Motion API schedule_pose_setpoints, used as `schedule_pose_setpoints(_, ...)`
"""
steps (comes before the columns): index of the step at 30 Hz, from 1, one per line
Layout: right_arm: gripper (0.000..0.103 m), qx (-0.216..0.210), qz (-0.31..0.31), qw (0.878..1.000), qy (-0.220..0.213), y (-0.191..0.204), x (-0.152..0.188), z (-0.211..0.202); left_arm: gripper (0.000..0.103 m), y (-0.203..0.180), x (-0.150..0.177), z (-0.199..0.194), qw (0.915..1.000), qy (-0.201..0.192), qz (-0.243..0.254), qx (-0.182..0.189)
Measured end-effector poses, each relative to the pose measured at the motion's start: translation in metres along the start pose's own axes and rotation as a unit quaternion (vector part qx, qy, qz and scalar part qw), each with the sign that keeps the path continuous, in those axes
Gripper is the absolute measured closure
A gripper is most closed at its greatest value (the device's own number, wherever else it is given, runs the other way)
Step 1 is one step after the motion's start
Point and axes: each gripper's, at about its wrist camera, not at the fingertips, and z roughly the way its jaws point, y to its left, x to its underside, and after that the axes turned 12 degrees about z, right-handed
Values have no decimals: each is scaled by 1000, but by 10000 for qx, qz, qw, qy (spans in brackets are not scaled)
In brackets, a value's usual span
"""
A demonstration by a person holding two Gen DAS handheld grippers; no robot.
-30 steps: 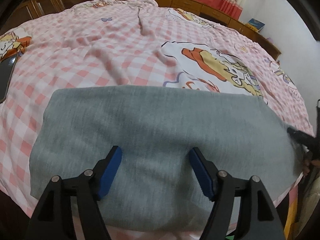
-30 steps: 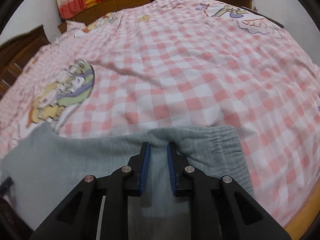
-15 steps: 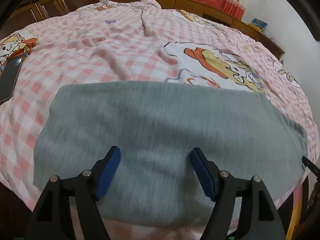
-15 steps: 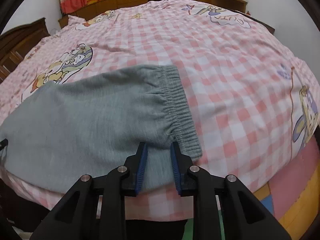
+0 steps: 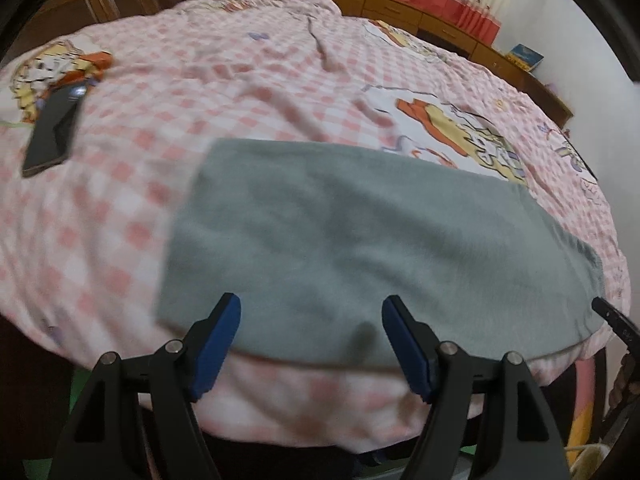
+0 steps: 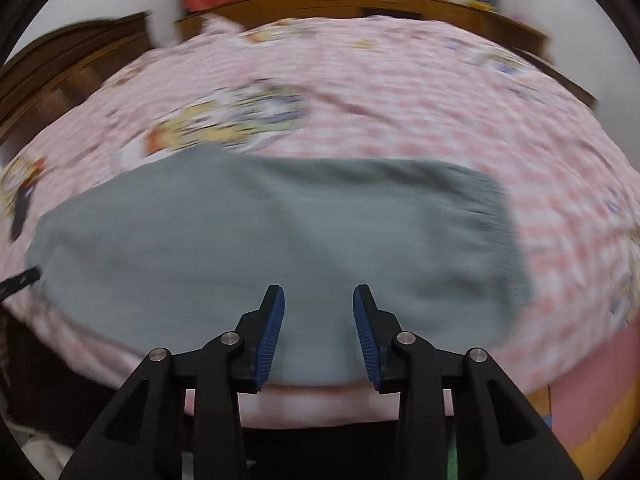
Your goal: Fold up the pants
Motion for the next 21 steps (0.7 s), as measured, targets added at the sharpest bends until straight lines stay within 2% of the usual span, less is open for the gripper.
schedule_pose_setpoints(3,62,-486,-448,9974,288,52,9,11,26,13,6,-8,9999,-70,-22,-105)
schedule_pose_setpoints(8,62,-883,-1166,9876,575,130,27,29,26,40,19,-10,9993,-36,-324,-161)
schedule_pose_setpoints(13,62,-1095,-1765,9749,800,179,45,42,26,63,34,-5,9976,44,-665,-191)
schedule_pose_setpoints(16,62,-1146,-2000,9686,928,196,58,49,26,70,42,0,9961,-2,-875,128)
schedule_pose_setpoints(21,62,-1190,-2154,9648,927,209,63,55,27,69,38,8,9907,-106,-1148,723)
